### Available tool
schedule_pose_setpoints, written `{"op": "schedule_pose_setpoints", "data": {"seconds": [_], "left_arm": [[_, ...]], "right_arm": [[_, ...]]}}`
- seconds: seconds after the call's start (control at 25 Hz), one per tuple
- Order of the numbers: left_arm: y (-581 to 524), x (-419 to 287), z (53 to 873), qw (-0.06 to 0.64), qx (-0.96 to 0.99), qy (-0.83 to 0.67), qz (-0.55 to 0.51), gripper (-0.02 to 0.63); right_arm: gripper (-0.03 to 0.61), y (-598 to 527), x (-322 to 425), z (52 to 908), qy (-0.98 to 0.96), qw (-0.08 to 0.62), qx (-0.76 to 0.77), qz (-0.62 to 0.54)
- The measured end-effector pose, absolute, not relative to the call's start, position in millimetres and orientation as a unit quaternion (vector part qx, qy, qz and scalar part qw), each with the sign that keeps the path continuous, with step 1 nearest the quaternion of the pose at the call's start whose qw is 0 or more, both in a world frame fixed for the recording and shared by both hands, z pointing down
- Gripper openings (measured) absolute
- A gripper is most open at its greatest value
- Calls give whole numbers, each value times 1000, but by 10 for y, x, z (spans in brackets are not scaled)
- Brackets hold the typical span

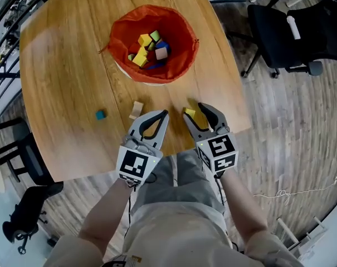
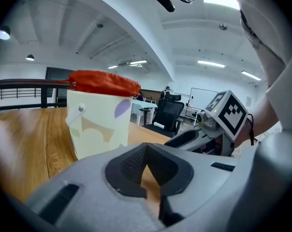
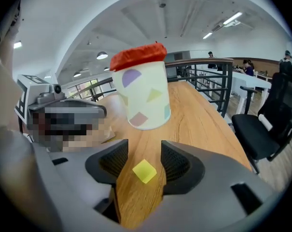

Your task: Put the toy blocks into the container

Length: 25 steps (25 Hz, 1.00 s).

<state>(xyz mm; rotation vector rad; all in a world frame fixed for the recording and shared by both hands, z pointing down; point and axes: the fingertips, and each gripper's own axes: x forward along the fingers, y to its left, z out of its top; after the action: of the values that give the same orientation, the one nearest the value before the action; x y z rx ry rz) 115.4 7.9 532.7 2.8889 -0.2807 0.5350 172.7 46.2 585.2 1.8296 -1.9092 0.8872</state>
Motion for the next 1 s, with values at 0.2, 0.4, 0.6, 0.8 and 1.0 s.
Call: {"op": "schedule_pose_setpoints", "data": {"seconds": [0.2,0.4,0.6,0.8,1.0], "left_arm": [[76,1162,5611,104,970,-92,199,12],[81,1169,5837,111,966,-92,214,12],[85,1143,6031,118,961,-92,230,12],[110,1148,6083,121,960,-94,235,12],[135,1154,6036,122,960,-95,235,12]], "right_arm": [[223,491,1675,6149,-672,186,640,323],[236,536,1631,6381,-668,208,634,331],[235,550,1618,6520,-660,236,636,323],[231,544,1587,6566,-661,267,631,308],[208,558,1596,6554,-659,262,633,311]]}}
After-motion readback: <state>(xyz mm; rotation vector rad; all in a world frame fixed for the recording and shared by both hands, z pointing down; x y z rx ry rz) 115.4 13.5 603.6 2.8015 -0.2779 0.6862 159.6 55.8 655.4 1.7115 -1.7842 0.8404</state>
